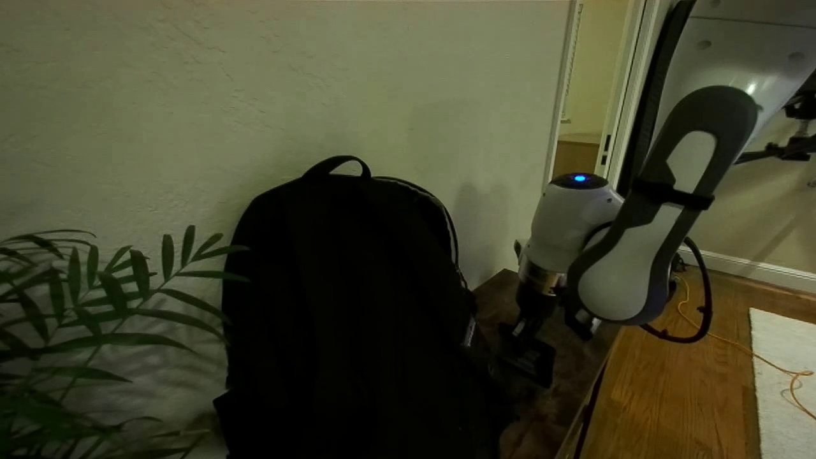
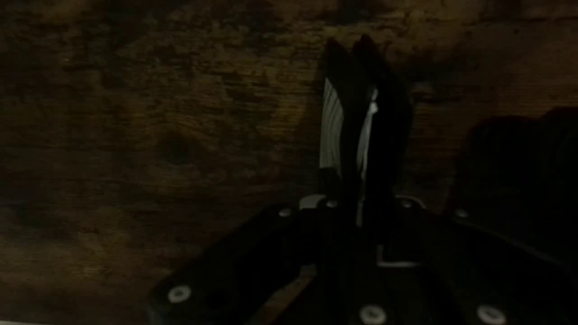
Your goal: Pick up the wallet and place it in the backpack
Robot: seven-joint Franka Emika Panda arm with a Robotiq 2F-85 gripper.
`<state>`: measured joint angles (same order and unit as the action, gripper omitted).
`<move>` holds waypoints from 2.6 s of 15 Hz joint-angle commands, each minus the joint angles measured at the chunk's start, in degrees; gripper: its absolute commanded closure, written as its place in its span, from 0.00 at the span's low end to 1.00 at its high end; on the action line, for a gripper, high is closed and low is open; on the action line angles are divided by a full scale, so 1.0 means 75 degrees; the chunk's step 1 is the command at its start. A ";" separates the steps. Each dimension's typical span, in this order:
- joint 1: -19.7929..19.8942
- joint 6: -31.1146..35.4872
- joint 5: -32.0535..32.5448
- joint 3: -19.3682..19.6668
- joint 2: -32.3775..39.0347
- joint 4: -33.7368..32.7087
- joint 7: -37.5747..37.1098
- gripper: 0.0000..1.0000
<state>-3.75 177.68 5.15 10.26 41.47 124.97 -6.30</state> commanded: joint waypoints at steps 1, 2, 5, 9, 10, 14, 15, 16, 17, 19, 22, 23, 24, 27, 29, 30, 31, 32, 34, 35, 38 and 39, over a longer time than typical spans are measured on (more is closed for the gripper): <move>0.0037 -0.0351 -0.0141 0.0010 -0.0320 0.0284 0.0211 0.93; 0.0070 -0.0581 -0.0121 -0.0047 -0.0429 0.0316 0.0260 0.93; 0.0100 -0.1489 -0.0050 -0.0117 -0.0870 0.0438 0.0346 0.93; -0.0047 -0.3040 0.0111 -0.0035 -0.1425 0.0397 0.0231 0.93; -0.0080 -0.3338 0.0175 -0.0024 -0.1539 0.0368 0.0178 0.93; -0.0222 -0.4221 0.0376 -0.0003 -0.2016 0.0262 -0.0154 0.93; -0.0258 -0.4479 0.0426 -0.0029 -0.2136 0.0216 -0.0220 0.93; -0.0311 -0.4664 0.0494 -0.0035 -0.2231 0.0174 -0.0339 0.93; -0.0369 -0.4885 0.0559 -0.0054 -0.2357 0.0133 -0.0447 0.93; -0.0497 -0.5250 0.0717 -0.0108 -0.2613 0.0054 -0.0737 0.93; -0.0710 -0.5629 0.1068 -0.0200 -0.2960 -0.0094 -0.1253 0.93; -0.0772 -0.5693 0.1212 -0.0238 -0.3083 -0.0140 -0.1448 0.93; -0.0821 -0.5672 0.1372 -0.0267 -0.3149 -0.0205 -0.1610 0.93; -0.0900 -0.5655 0.1764 -0.0350 -0.3314 -0.0441 -0.2091 0.93; -0.0946 -0.5562 0.2043 -0.0374 -0.3393 -0.0619 -0.2390 0.93; -0.0946 -0.5545 0.2130 -0.0404 -0.3419 -0.0717 -0.2485 0.94; -0.0950 -0.5543 0.2218 -0.0424 -0.3422 -0.0826 -0.2579 0.93; -0.0958 -0.5574 0.2283 -0.0448 -0.3408 -0.0966 -0.2670 0.93; -0.0986 -0.5603 0.2423 -0.0485 -0.3397 -0.1195 -0.2839 0.93; -0.1002 -0.5566 0.2501 -0.0505 -0.3405 -0.1274 -0.2892 0.93; -0.1036 -0.5545 0.2665 -0.0581 -0.3386 -0.1586 -0.3052 0.93; -0.1059 -0.5602 0.2710 -0.0603 -0.3387 -0.1698 -0.3112 0.93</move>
<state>-10.65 137.50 23.18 5.86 17.95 113.06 -26.48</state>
